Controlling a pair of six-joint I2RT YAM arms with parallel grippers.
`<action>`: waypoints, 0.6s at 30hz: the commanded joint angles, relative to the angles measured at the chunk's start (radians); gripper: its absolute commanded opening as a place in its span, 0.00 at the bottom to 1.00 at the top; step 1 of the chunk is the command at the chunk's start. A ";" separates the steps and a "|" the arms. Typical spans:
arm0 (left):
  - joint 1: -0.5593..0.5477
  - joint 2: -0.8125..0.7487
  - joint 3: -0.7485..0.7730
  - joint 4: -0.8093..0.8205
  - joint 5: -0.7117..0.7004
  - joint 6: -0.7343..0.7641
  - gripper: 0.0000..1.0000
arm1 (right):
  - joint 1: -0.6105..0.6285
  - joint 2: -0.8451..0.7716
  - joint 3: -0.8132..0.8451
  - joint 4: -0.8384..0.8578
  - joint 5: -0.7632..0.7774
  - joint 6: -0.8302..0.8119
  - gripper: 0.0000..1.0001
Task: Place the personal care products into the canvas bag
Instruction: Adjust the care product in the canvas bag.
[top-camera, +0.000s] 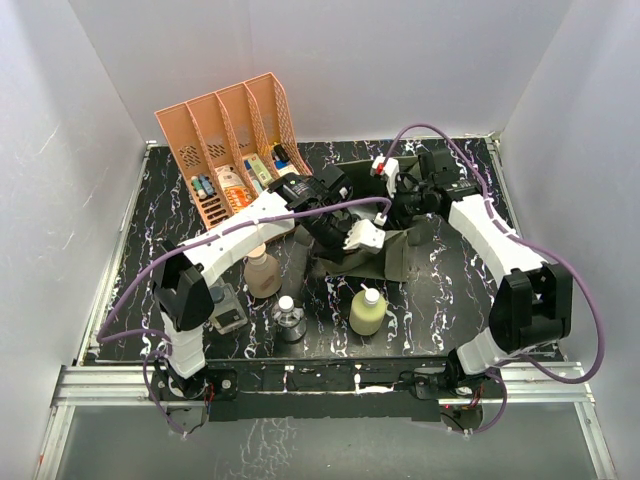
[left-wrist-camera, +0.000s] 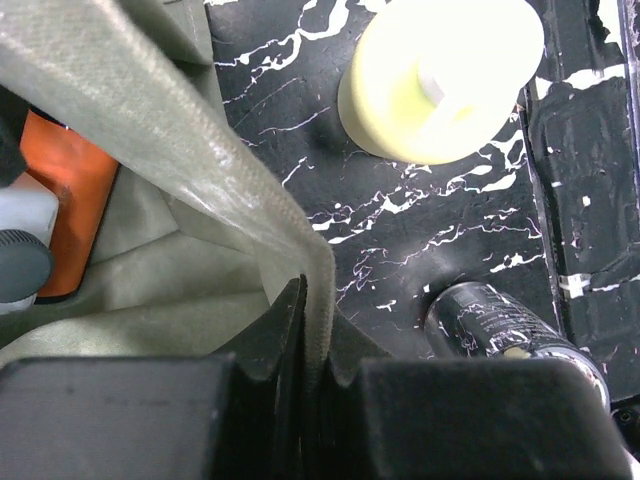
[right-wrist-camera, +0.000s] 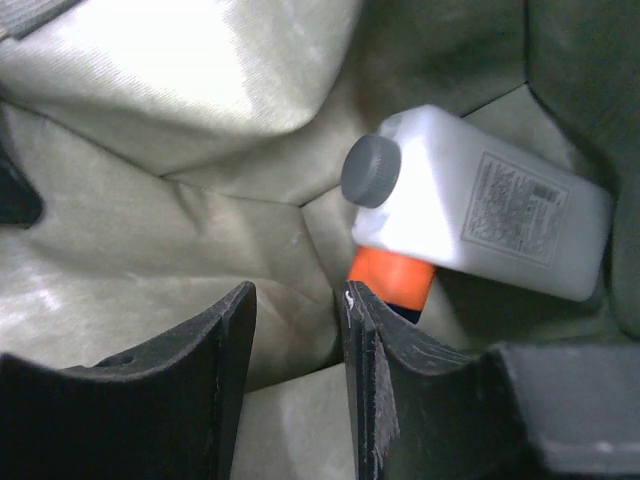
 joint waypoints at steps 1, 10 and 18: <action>0.003 0.028 -0.033 0.051 0.030 -0.011 0.04 | -0.004 0.038 0.017 0.142 0.028 0.005 0.44; 0.003 -0.042 -0.188 0.267 0.076 -0.078 0.05 | -0.004 0.105 0.069 0.206 0.069 -0.125 0.67; 0.044 -0.047 -0.174 0.247 0.129 -0.085 0.03 | 0.000 0.198 0.188 0.158 0.067 -0.228 0.84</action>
